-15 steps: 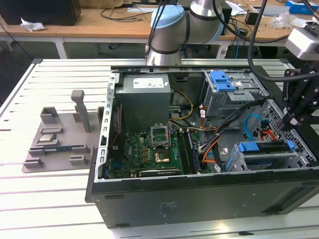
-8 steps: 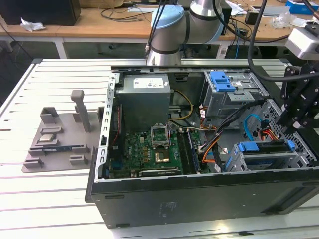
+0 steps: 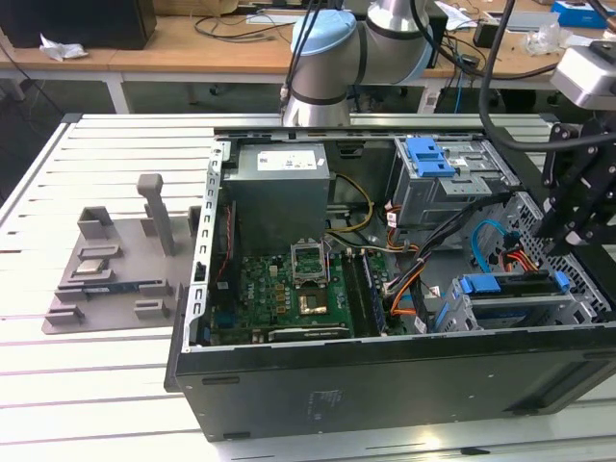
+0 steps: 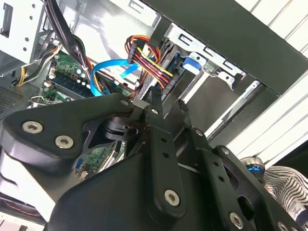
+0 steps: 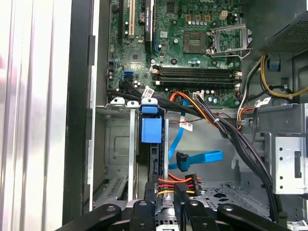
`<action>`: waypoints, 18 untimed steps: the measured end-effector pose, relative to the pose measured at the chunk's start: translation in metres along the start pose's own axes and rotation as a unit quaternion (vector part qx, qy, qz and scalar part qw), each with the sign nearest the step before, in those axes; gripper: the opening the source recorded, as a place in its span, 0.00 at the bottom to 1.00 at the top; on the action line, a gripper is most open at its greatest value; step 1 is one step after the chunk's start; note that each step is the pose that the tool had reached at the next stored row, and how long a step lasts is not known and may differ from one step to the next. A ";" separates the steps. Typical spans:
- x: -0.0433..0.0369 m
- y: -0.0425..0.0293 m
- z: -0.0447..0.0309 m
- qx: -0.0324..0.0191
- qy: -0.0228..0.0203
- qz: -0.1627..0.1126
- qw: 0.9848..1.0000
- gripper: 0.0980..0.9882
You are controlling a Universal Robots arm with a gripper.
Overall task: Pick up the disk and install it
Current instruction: 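Insert the second disk wire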
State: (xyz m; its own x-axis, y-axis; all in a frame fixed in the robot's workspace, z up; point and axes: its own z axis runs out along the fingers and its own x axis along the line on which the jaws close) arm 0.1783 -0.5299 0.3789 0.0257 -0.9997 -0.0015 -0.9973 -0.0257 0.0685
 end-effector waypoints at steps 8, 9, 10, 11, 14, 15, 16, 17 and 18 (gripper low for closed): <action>-0.0087 0.0225 0.0020 0.000 0.000 -0.002 1.000 0.23; -0.0088 0.0233 0.0021 0.000 0.000 -0.002 1.000 0.23; -0.0090 0.0244 0.0022 0.000 0.000 -0.003 1.000 0.23; -0.0094 0.0262 0.0023 0.000 0.000 -0.004 1.000 0.23; -0.0116 0.0293 0.0069 0.000 0.001 -0.015 1.000 0.23; -0.0145 0.0293 0.0071 0.000 0.001 -0.016 1.000 0.23; -0.0171 0.0294 0.0071 0.000 0.001 -0.016 1.000 0.23; -0.0190 0.0297 0.0071 0.000 0.001 -0.016 1.000 0.23; -0.0197 0.0300 0.0072 0.000 0.001 -0.016 1.000 0.23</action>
State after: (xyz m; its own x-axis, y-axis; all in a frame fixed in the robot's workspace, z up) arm 0.1474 -0.5110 0.3739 0.0579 -0.9983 -0.0016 -0.9960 -0.0579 0.0684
